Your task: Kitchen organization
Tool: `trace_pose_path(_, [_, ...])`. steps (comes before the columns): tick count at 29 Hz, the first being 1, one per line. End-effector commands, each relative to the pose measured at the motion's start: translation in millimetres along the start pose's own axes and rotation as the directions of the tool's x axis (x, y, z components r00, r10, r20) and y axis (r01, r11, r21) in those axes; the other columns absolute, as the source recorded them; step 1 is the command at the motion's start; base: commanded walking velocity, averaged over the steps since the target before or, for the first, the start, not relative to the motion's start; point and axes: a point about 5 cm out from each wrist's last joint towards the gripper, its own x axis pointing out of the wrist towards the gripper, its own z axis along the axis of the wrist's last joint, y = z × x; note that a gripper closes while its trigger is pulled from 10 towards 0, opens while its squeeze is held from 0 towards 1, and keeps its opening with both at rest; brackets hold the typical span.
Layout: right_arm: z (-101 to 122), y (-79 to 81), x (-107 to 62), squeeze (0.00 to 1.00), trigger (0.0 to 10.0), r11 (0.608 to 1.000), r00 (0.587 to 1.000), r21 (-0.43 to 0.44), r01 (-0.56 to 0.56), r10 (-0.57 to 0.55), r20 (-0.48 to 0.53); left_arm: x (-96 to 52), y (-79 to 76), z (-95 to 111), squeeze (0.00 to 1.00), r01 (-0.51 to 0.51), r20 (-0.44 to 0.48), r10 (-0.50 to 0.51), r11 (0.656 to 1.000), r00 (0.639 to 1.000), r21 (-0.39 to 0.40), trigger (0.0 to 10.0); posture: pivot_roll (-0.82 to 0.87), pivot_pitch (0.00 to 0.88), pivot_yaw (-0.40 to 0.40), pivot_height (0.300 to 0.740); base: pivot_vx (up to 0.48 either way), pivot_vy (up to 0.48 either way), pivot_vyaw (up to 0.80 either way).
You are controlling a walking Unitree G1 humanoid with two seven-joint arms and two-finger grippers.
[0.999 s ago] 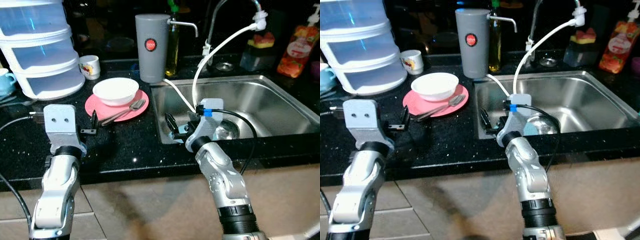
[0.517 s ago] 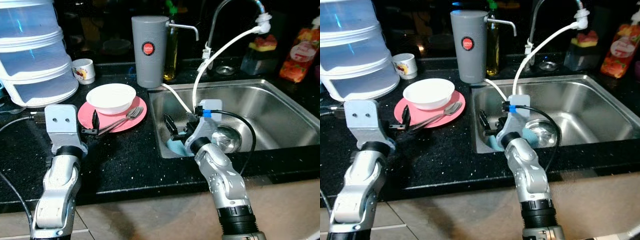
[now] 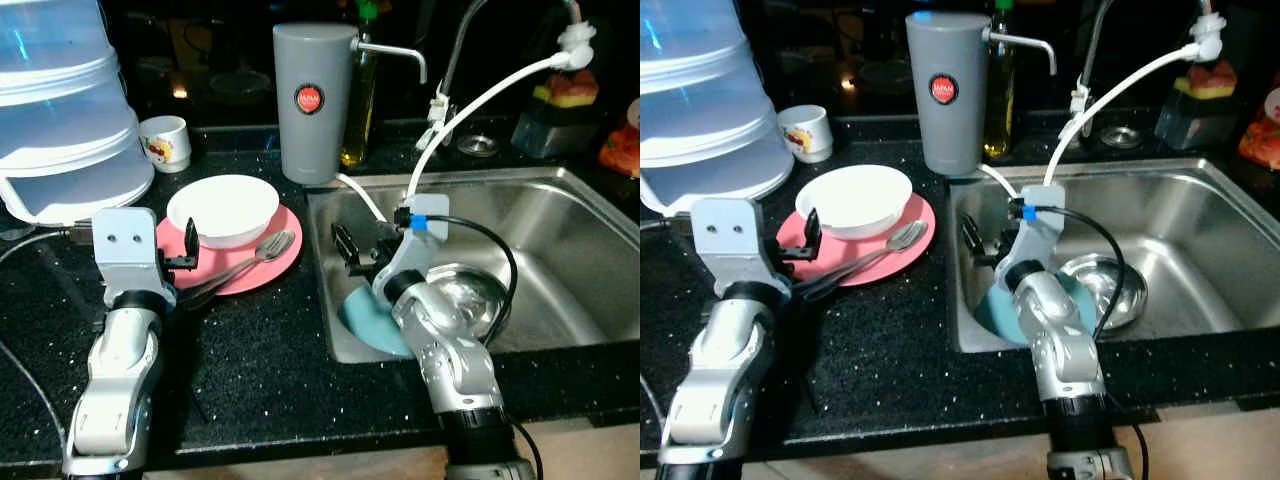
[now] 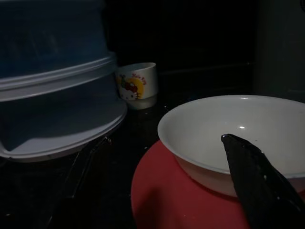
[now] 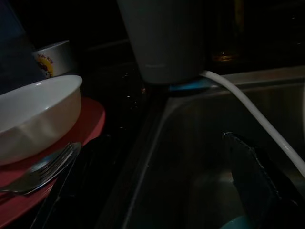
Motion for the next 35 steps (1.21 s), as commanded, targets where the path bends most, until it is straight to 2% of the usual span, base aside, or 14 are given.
trace_pose_path(1, [-2.5, -2.5, -1.3, 0.00, 10.0, 1.000, 1.000, 0.011, 0.006, -0.006, -0.014, 0.8, 7.8, 3.9, 0.00, -0.032, 0.010, 0.032, 0.999, 0.999, 0.022, 10.0, 0.05, 0.024, 0.037, 0.740, 0.000, 0.000, 0.00])
trace_pose_path(10, [-3.2, -3.6, -1.3, 0.00, 10.0, 1.000, 1.000, 0.012, 0.006, -0.006, -0.018, 1.0, 19.5, 5.8, 0.00, -0.107, 0.015, 0.106, 0.991, 0.994, 0.077, 10.0, 0.05, 0.026, 0.034, 0.740, 0.000, 0.000, 0.00])
trace_pose_path(14, [-3.7, -3.1, -1.3, 0.00, 10.0, 1.000, 1.000, 0.014, 0.004, -0.003, -0.019, 2.9, 38.3, 4.9, 0.00, -0.193, 0.002, 0.194, 0.971, 0.981, 0.142, 10.0, 0.05, 0.023, 0.031, 0.740, 0.000, 0.000, 0.00])
trace_pose_path(16, [-3.7, -2.8, -0.8, 0.00, 10.0, 1.000, 1.000, 0.014, 0.001, -0.001, -0.019, 5.4, 58.6, 7.3, 0.00, -0.253, 0.010, 0.257, 0.942, 0.966, 0.220, 10.0, 0.05, 0.022, 0.029, 0.740, 0.000, 0.000, 0.00])
trace_pose_path(17, [-3.7, -2.8, -0.8, 0.00, 10.0, 1.000, 1.000, 0.014, 0.001, -0.001, -0.019, 5.4, 58.6, 7.3, 0.00, -0.253, 0.010, 0.257, 0.942, 0.966, 0.220, 10.0, 0.05, 0.022, 0.029, 0.740, 0.000, 0.000, 0.00])
trace_pose_path(19, [-3.3, -2.7, 0.0, 0.00, 10.0, 1.000, 1.000, 0.014, -0.001, 0.002, -0.018, 7.1, 83.3, 8.4, 0.00, -0.311, 0.015, 0.322, 0.901, 0.947, 0.303, 10.0, 0.06, 0.019, 0.026, 0.740, 0.000, 0.000, 0.00])
trace_pose_path(20, [-3.3, -2.7, 0.0, 0.00, 10.0, 1.000, 1.000, 0.014, -0.001, 0.002, -0.018, 7.1, 83.3, 8.4, 0.00, -0.311, 0.015, 0.322, 0.901, 0.947, 0.303, 10.0, 0.06, 0.019, 0.026, 0.740, 0.000, 0.000, 0.00])
trace_pose_path(21, [-3.2, -2.8, 0.5, 0.00, 10.0, 1.000, 1.000, 0.014, -0.002, 0.002, -0.018, 7.0, 94.5, 7.7, 0.55, -0.327, 0.013, 0.344, 0.878, 0.939, 0.351, 10.0, 0.06, 0.019, 0.026, 0.740, 0.000, 0.000, 0.00])
trace_pose_path(22, [-2.8, -2.7, 1.1, 0.00, 10.0, 1.000, 1.000, 0.013, -0.003, 0.003, -0.017, 6.0, 112.8, 4.2, 1.00, -0.354, -0.009, 0.388, 0.851, 0.922, 0.388, 10.0, 0.06, 0.020, 0.027, 0.740, 0.000, 0.000, 0.00])
trace_pose_path(24, [-2.8, -2.7, 1.1, 0.00, 10.0, 1.000, 1.000, 0.013, -0.003, 0.003, -0.017, 6.0, 112.8, 4.2, 1.00, -0.354, -0.009, 0.388, 0.851, 0.922, 0.388, 10.0, 0.06, 0.020, 0.027, 0.740, 0.000, 0.000, 0.00])
trace_pose_path(30, [-1.5, -2.5, 1.5, 0.00, 10.0, 1.000, 1.000, 0.012, -0.006, 0.006, -0.014, -4.8, 165.0, -8.0, 1.00, -0.422, -0.092, 0.515, 0.781, 0.852, 0.461, 10.0, 0.06, 0.022, 0.025, 0.740, 0.000, 0.000, 0.00])
trace_pose_path(31, [-1.5, -2.5, 1.5, 0.00, 10.0, 1.000, 1.000, 0.012, -0.006, 0.006, -0.014, -4.8, 165.0, -8.0, 1.00, -0.422, -0.092, 0.515, 0.781, 0.852, 0.461, 10.0, 0.06, 0.022, 0.025, 0.740, 0.000, 0.000, 0.00])
trace_pose_path(32, [-1.5, -2.6, 1.4, 0.00, 10.0, 1.000, 1.000, 0.012, -0.006, 0.006, -0.014, -9.8, 180.7, -12.6, 1.00, -0.442, -0.113, 0.554, 0.756, 0.825, 0.483, 10.0, 0.06, 0.022, 0.025, 0.740, 0.000, 0.000, 0.00])
trace_pose_path(35, [-1.1, -2.7, 1.3, 0.00, 10.0, 1.000, 1.000, 0.012, -0.006, 0.006, -0.014, -13.1, 190.3, -15.0, 1.00, -0.454, -0.124, 0.578, 0.740, 0.807, 0.497, 10.0, 0.06, 0.028, 0.024, 0.740, 0.000, 0.000, 0.00])
